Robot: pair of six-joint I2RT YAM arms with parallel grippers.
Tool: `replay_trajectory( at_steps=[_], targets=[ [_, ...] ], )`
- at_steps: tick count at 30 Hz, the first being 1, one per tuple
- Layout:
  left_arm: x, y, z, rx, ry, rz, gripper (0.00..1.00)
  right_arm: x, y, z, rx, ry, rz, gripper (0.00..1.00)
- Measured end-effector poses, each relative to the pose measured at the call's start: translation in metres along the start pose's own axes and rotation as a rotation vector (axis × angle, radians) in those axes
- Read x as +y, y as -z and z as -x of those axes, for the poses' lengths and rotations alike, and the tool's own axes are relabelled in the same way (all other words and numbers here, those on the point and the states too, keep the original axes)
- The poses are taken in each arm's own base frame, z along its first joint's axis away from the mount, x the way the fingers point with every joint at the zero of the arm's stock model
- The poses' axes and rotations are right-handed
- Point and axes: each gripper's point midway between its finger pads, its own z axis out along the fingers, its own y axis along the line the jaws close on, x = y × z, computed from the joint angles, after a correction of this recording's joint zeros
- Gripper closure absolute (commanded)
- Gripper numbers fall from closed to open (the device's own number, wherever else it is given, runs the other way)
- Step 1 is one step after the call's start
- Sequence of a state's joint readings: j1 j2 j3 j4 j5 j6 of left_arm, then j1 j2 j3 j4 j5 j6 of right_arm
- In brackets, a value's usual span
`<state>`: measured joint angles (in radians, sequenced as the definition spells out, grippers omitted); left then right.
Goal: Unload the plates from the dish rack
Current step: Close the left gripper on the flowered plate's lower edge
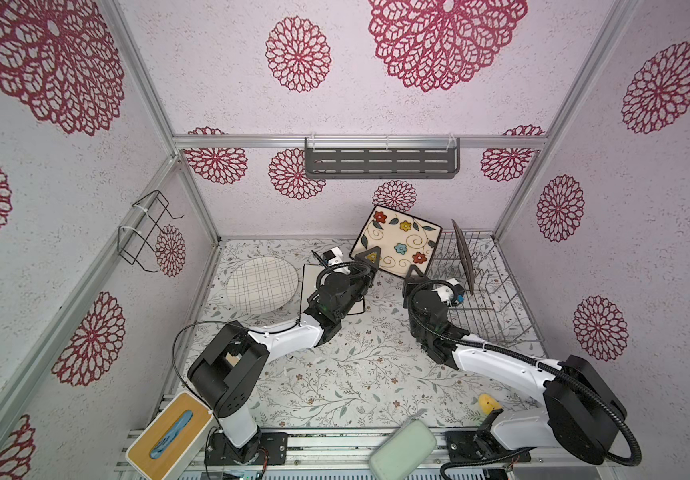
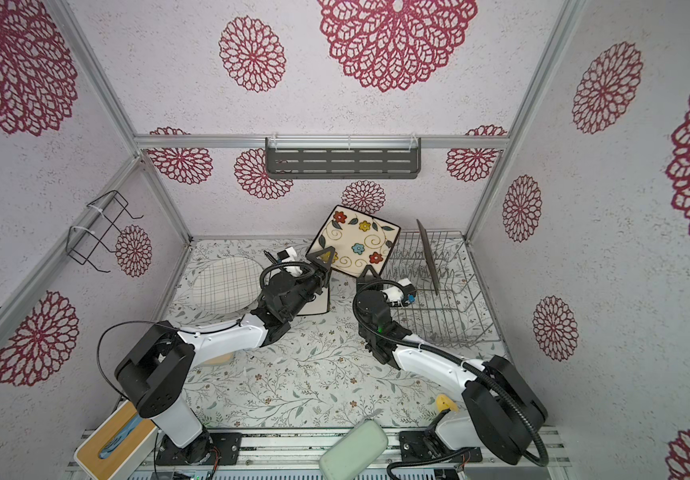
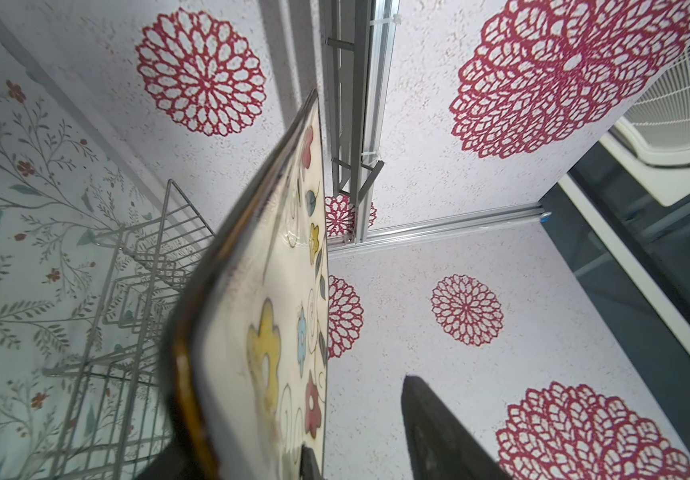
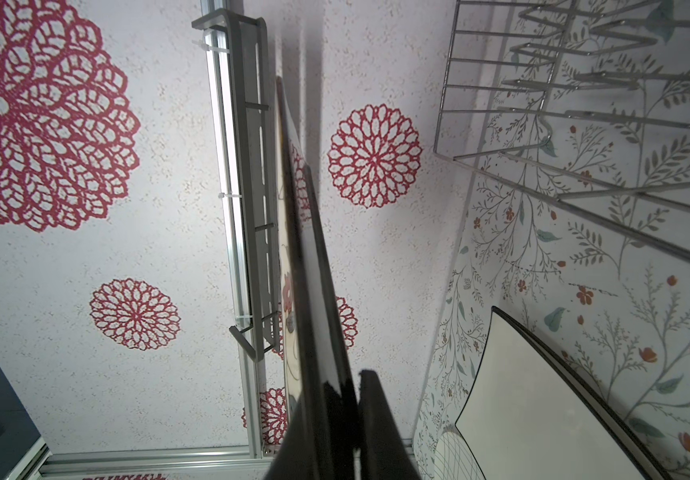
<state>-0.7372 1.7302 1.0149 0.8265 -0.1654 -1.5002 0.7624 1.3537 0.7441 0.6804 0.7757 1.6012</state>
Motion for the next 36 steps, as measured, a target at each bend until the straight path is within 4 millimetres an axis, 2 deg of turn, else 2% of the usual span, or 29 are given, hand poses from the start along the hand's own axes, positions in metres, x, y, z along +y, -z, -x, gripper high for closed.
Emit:
replay_trajectory(
  at_steps=[10, 19, 25, 30, 36],
  targets=[
    [0.007, -0.007, -0.006, 0.019, 0.020, -0.002, 0.50, -0.004, -0.001, -0.001, -0.005, -0.001, -0.007, 1.00],
    [-0.001, -0.015, -0.013, 0.034, 0.028, -0.023, 0.52, 0.005, -0.004, -0.005, -0.002, -0.021, 0.007, 1.00],
    [0.002, -0.015, -0.014, 0.036, 0.033, -0.011, 0.67, 0.006, -0.004, -0.005, -0.002, -0.022, 0.010, 1.00],
    [0.006, -0.015, -0.015, 0.037, 0.031, -0.001, 0.72, 0.006, -0.004, -0.005, -0.002, -0.017, 0.012, 1.00],
    [0.008, -0.016, -0.015, 0.036, 0.041, 0.010, 0.87, 0.009, -0.004, -0.005, -0.003, 0.019, 0.018, 1.00]
  ],
)
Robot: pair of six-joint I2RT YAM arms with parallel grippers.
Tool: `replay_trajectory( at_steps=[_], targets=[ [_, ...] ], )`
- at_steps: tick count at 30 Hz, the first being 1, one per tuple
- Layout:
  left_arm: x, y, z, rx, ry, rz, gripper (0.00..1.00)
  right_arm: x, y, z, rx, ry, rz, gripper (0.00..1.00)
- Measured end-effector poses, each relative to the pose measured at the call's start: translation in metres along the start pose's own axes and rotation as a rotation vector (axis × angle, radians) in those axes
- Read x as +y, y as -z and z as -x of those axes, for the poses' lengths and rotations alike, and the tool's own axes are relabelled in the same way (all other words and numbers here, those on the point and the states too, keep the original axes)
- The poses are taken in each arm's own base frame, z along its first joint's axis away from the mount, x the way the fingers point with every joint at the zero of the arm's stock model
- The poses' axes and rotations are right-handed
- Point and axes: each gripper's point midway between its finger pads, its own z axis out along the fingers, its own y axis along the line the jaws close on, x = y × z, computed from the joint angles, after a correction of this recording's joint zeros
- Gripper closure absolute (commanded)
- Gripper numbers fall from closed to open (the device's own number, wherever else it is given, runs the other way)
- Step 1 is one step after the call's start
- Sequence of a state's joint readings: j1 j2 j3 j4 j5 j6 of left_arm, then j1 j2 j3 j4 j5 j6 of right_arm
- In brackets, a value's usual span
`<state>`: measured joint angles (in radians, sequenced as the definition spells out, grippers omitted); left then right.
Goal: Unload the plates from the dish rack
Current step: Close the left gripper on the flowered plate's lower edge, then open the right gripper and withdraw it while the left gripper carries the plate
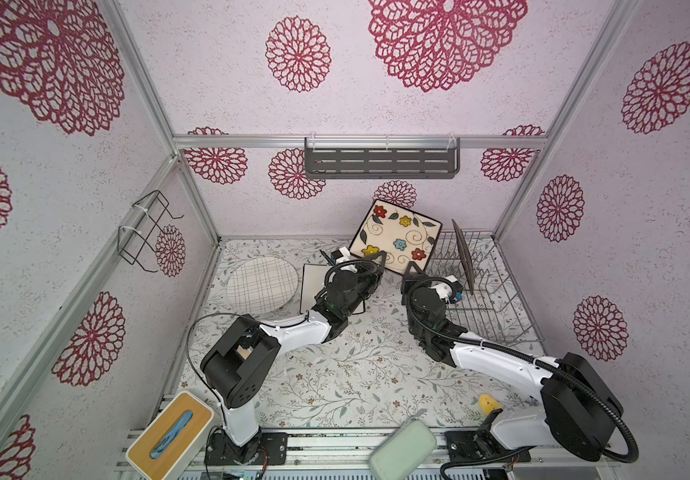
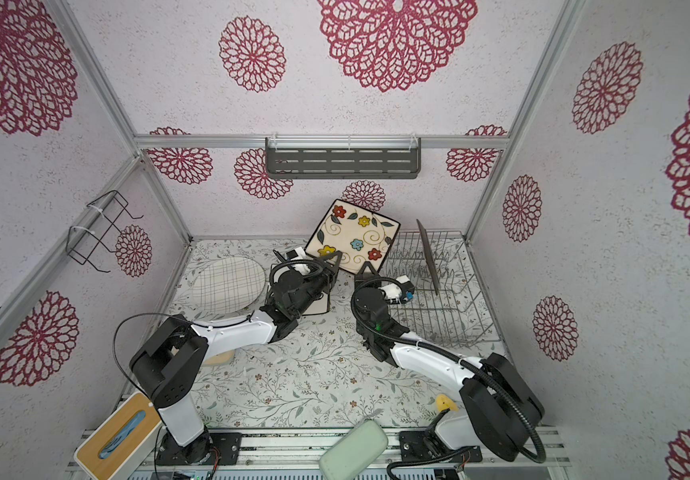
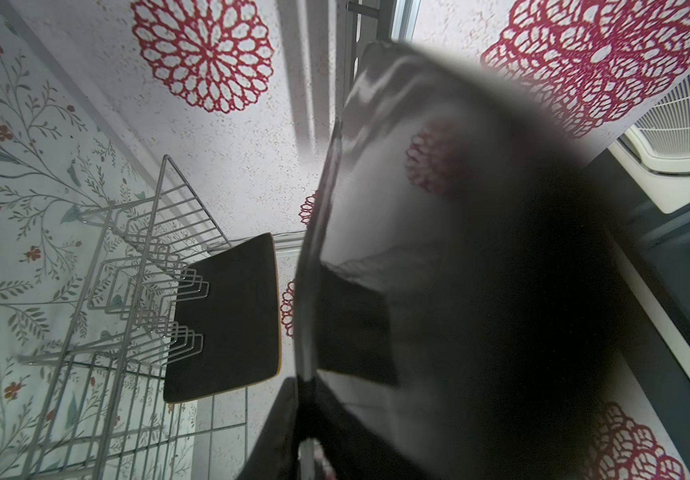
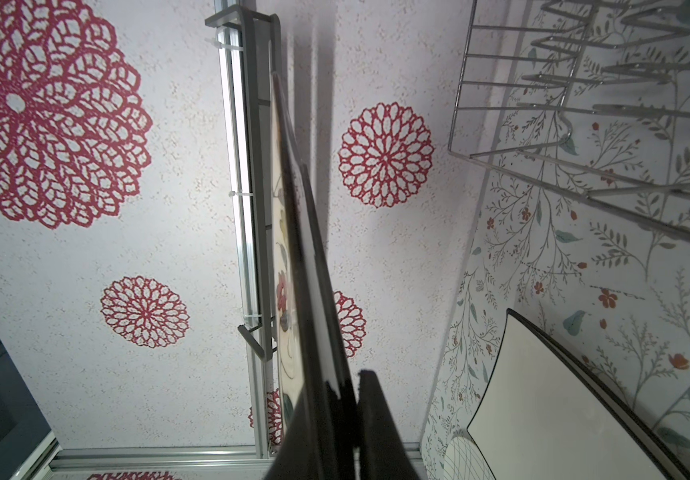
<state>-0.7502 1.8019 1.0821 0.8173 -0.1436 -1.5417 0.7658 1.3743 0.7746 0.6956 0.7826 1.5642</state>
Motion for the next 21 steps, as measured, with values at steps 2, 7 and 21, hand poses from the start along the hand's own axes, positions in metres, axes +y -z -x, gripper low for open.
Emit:
replay_trajectory(
  at_steps=[2, 7, 21],
  targets=[
    [0.000, 0.000, 0.000, 0.000, 0.017, 0.005, 0.92, 0.003, 0.000, 0.000, 0.000, 0.024, 0.007, 1.00],
    [-0.001, -0.001, 0.000, 0.001, 0.026, 0.004, 1.00, 0.005, 0.001, 0.002, -0.005, 0.073, 0.014, 0.97],
    [0.002, 0.000, -0.003, 0.029, 0.018, 0.006, 1.00, 0.021, 0.012, 0.012, -0.002, 0.052, 0.044, 0.33]
  ],
)
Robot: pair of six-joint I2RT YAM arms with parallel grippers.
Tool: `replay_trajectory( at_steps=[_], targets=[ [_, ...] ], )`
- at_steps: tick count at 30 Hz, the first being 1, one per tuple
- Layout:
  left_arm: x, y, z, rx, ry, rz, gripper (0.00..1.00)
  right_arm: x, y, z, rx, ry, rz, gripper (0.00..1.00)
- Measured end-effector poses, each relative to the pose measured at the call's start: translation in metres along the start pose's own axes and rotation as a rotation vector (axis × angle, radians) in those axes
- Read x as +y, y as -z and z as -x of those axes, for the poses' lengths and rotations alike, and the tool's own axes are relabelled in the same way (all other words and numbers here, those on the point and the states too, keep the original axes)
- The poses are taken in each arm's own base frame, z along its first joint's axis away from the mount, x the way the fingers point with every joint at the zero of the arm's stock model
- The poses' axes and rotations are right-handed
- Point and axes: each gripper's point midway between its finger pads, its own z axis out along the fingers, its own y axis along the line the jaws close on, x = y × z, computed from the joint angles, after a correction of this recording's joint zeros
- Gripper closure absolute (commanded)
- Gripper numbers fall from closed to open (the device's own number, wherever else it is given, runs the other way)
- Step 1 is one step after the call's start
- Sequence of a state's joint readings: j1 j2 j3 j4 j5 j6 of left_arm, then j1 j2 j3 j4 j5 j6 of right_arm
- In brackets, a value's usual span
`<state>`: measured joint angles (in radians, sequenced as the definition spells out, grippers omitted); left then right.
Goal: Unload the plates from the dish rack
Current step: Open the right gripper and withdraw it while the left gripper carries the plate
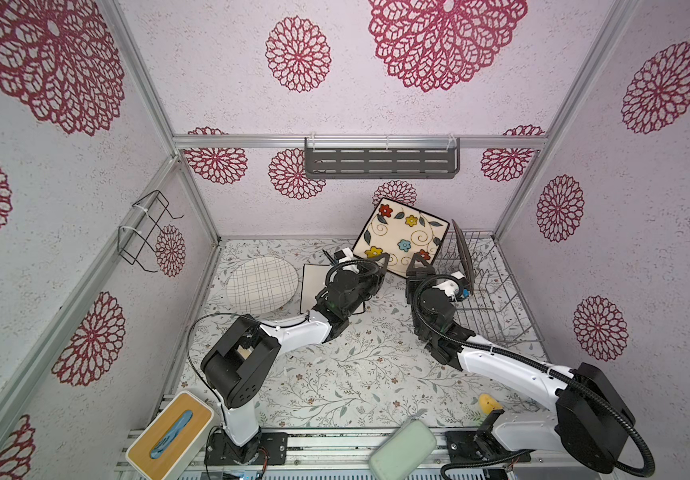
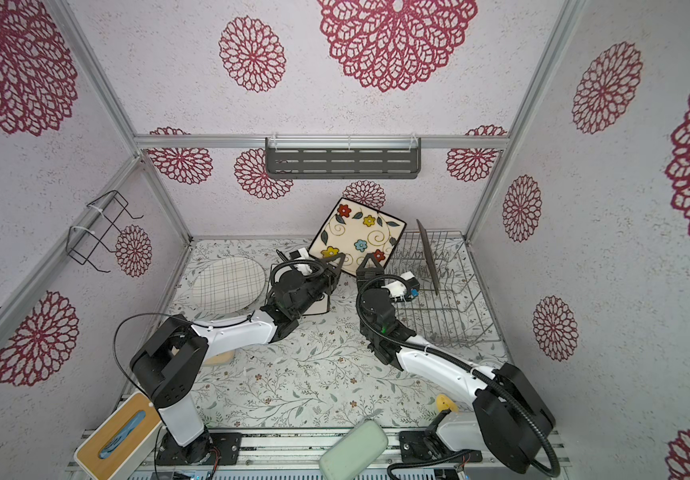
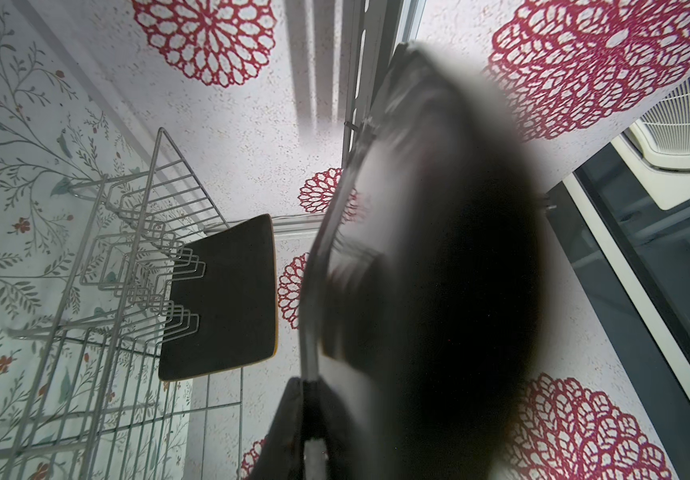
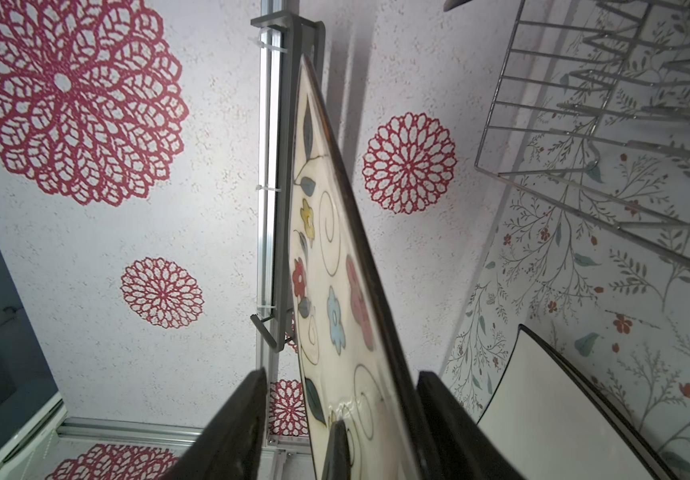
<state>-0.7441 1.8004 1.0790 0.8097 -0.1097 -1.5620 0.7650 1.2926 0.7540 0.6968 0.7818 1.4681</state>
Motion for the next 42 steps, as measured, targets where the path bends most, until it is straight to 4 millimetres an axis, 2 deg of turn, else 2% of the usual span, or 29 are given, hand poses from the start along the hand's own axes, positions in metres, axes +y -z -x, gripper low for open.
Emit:
replay_trajectory(
  at_steps=[5, 10, 13, 17, 22, 28, 36, 39, 42],
  targets=[
    [0.013, 0.006, 0.002, -0.001, -0.007, 0.034, 1.00, -0.007, 0.007, 0.009, -0.002, 0.000, -0.017, 0.29],
    [0.014, 0.012, 0.008, -0.014, -0.018, 0.048, 1.00, -0.008, 0.013, 0.023, -0.021, 0.001, -0.025, 0.27],
    [0.022, 0.017, 0.022, -0.046, -0.050, 0.076, 1.00, 0.008, 0.016, 0.041, -0.059, -0.037, 0.008, 0.27],
    [0.043, 0.026, 0.039, -0.098, -0.082, 0.150, 1.00, 0.022, 0.022, 0.061, -0.094, -0.073, 0.044, 0.27],
    [0.056, 0.037, 0.052, -0.150, -0.108, 0.204, 1.00, 0.016, 0.021, 0.074, -0.104, -0.049, 0.022, 0.26],
    [0.053, 0.053, 0.065, -0.221, -0.130, 0.208, 1.00, 0.009, 0.024, 0.085, -0.083, -0.007, -0.006, 0.25],
    [0.050, 0.075, 0.086, -0.357, -0.135, 0.198, 1.00, 0.003, 0.026, 0.085, -0.001, 0.139, -0.043, 0.23],
    [0.052, 0.080, 0.093, -0.405, -0.137, 0.207, 1.00, -0.001, 0.024, 0.075, 0.082, 0.230, -0.064, 0.21],
    [0.052, 0.084, 0.097, -0.446, -0.143, 0.205, 1.00, 0.006, 0.020, 0.061, 0.179, 0.335, -0.071, 0.19]
  ],
)
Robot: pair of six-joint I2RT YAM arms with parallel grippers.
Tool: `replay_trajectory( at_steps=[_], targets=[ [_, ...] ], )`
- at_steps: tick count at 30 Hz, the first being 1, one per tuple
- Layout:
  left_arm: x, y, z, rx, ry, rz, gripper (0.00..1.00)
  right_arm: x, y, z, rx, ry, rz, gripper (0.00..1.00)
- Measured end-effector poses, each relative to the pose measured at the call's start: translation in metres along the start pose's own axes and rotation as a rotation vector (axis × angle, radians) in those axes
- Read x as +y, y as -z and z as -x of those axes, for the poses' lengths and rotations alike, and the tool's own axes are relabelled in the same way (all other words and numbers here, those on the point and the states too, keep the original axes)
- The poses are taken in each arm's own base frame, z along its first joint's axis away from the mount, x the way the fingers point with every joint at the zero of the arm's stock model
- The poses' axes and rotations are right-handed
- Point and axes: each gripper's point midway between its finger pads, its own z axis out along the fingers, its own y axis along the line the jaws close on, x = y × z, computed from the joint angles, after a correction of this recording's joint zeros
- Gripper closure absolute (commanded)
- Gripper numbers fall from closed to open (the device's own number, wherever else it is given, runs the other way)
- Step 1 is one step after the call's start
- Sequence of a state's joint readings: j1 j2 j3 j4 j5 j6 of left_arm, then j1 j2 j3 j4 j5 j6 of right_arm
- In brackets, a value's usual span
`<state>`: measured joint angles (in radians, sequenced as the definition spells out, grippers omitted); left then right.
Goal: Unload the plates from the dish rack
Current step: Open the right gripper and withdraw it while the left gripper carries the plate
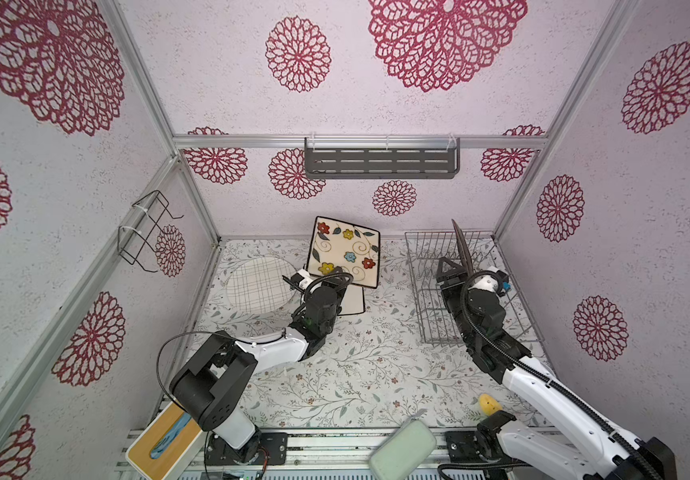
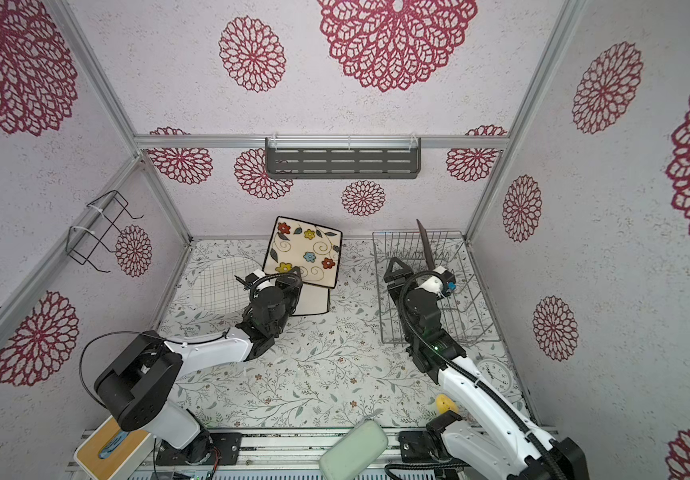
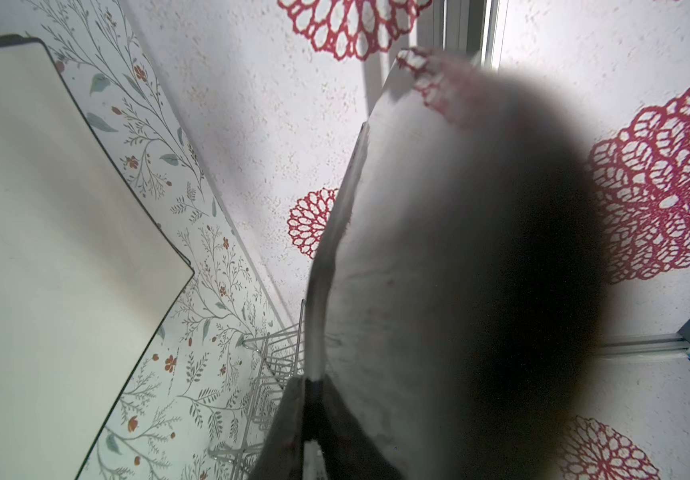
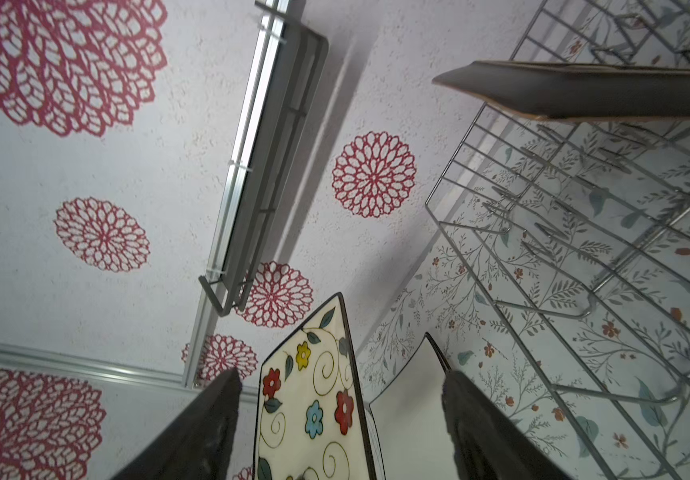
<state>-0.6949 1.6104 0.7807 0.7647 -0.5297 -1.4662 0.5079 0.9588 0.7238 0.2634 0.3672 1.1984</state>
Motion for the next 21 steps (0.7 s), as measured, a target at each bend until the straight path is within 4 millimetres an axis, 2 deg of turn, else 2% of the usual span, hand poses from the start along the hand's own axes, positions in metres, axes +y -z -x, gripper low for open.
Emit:
replay_trajectory(
  at_steps=[3, 6, 13, 21],
  targets=[
    [0.000, 0.007, 0.002, -0.042, -0.005, -0.013, 1.00, 0.016, -0.001, -0.010, 0.088, 0.084, 0.033, 0.19],
    [0.002, 0.014, 0.001, -0.071, -0.003, -0.020, 1.00, 0.020, 0.001, -0.023, 0.165, 0.143, 0.061, 0.18],
    [0.004, 0.021, 0.010, -0.122, 0.050, -0.048, 1.00, 0.005, 0.005, -0.049, 0.303, 0.267, 0.042, 0.17],
    [0.011, 0.021, 0.014, -0.142, 0.086, -0.035, 1.00, -0.011, 0.002, -0.063, 0.368, 0.339, 0.008, 0.16]
  ],
)
